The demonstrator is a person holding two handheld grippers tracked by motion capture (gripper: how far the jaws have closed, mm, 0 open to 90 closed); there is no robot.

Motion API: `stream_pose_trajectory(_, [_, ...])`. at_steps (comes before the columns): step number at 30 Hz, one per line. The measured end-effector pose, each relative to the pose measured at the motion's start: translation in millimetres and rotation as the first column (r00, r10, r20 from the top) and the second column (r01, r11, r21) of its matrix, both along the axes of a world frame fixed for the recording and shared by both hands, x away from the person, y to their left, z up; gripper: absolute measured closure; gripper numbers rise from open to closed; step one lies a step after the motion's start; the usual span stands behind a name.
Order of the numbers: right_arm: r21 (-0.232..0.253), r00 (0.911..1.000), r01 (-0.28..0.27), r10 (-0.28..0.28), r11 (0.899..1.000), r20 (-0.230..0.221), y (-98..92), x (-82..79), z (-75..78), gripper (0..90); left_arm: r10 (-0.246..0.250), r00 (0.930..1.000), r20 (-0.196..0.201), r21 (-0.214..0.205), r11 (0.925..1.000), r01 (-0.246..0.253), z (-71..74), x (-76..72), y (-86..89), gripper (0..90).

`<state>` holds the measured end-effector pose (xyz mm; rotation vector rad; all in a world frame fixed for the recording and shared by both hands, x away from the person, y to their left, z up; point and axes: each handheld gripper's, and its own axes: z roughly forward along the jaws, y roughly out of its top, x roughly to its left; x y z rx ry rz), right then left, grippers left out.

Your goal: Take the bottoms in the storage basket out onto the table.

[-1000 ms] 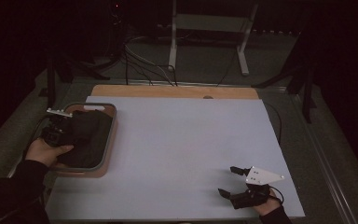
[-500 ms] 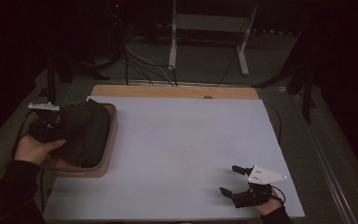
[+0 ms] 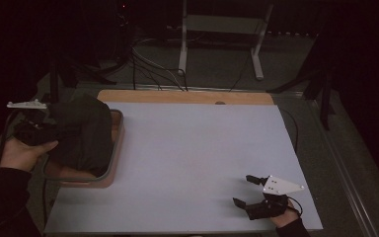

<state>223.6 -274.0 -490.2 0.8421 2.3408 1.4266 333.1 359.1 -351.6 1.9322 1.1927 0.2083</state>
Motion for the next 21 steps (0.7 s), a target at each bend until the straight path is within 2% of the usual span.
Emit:
stream_pose_trajectory(6, [0.002, 1.0, 0.001, -0.001, 1.0, 0.001, -0.5, 0.0, 0.2, 9.4, -0.002, 0.9995, 0.031, -0.025, 0.9997, 0.003, 11.6, -3.4, 4.2, 74.4])
stream_pose_trajectory(12, [0.001, 1.0, 0.002, -0.002, 1.0, 0.001, -0.4, 0.0, 0.2, 9.4, -0.016, 0.998, 0.06, -0.023, 0.9996, 0.017, 27.2, -7.9, 5.8, 74.4])
stream_pose_trajectory(21, [0.002, 1.0, 0.004, -0.004, 1.0, 0.002, -0.3, 0.0, 0.4, 9.4, -0.009, 0.994, 0.109, -0.062, 0.9979, 0.016, 49.6, -14.6, 12.8, 74.5])
